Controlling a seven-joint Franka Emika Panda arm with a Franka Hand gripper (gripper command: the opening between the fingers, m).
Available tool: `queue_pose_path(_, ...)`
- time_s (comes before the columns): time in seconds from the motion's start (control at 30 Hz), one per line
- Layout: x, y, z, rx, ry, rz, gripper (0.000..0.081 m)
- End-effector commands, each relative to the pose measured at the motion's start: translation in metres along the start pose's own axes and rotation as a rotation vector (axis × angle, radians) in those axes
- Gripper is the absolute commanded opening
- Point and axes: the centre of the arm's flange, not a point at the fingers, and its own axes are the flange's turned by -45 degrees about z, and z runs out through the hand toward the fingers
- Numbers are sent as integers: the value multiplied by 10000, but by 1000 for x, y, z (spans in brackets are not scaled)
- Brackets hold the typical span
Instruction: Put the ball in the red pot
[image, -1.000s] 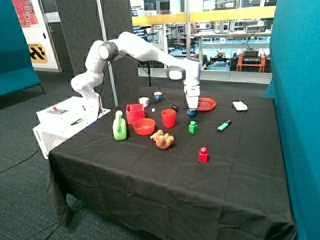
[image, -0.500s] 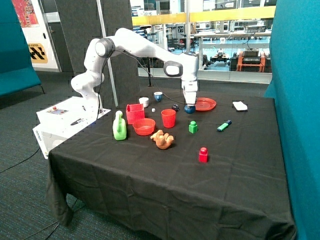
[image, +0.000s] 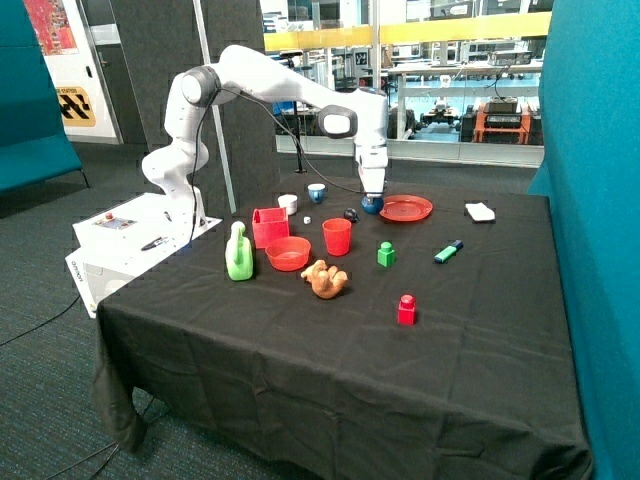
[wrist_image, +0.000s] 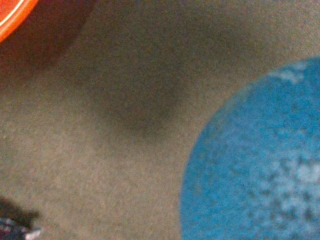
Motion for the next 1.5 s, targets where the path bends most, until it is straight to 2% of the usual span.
queue_pose_path(0.0, -22, -6, -26, 42, 13, 55, 0)
queue_pose_path(0.3, -47, -12, -44, 42, 13, 171, 0)
queue_pose_path(0.7, -84, -16, -57, 42, 12, 293, 0)
queue_pose_path(1.03, -117, -22, -61, 42, 12, 560, 0)
queue_pose_path(1.07, -120, -22, -61, 42, 13, 210, 0)
queue_pose_path(1.17, -131, -24, -62, 42, 12, 567, 0)
queue_pose_path(1.23, -137, -24, -64, 42, 13, 188, 0)
queue_pose_path(1.27, -140, -25, -65, 42, 12, 596, 0)
queue_pose_path(1.37, -147, -27, -66, 42, 12, 629, 0)
queue_pose_path(1.4, -116, -30, -48, 45, -8, 9591, 0)
queue_pose_path(1.43, -135, -29, -58, 42, 12, 640, 0)
queue_pose_path(1.47, -146, -28, -63, 42, 12, 606, 0)
